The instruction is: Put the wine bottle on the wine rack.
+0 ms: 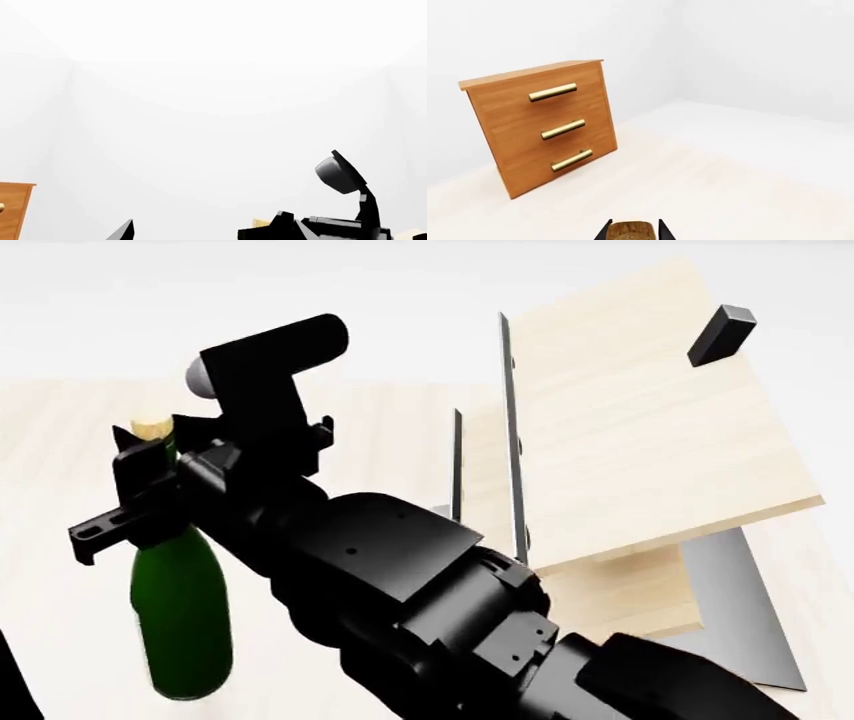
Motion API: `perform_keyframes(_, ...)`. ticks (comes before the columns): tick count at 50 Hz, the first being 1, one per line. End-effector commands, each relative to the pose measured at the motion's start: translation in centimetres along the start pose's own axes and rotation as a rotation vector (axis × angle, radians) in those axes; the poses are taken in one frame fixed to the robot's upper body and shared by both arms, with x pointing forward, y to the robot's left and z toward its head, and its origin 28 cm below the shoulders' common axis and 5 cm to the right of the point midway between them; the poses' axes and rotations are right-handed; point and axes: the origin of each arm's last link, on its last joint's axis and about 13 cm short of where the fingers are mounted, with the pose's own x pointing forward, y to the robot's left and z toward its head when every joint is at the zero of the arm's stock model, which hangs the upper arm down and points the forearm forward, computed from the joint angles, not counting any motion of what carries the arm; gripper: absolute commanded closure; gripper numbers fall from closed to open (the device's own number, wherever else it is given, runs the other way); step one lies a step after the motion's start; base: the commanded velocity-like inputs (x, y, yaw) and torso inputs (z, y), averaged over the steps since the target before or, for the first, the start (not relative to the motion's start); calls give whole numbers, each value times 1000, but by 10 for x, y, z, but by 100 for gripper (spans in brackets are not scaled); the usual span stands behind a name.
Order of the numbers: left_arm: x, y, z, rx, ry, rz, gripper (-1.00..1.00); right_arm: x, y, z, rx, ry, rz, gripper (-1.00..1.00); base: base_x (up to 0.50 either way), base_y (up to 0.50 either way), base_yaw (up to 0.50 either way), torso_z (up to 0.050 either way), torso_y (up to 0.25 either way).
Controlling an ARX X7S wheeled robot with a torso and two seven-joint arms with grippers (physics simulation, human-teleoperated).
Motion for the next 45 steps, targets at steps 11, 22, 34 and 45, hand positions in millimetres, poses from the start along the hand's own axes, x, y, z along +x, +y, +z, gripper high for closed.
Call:
perform_keyframes(11,-1,-1,0,1,2,-6,-100,-41,-14,68,-25,-222,-130,100,0,0,0,0,1)
perform_keyframes(22,-1,-2,-2,0,6,-8,-100,-62,-39,101,323,-383,-209,100,0,0,0,0,0)
perform_keyframes(34,-1,-2,-2,1,8,-7,-100,-87,-59,120,648,-506,-283,100,0,0,0,0,1)
perform_keyframes(45,-1,-2,-1,1,6,-10,-100,-117,-66,134,715,-557,-305,100,0,0,0,0,1)
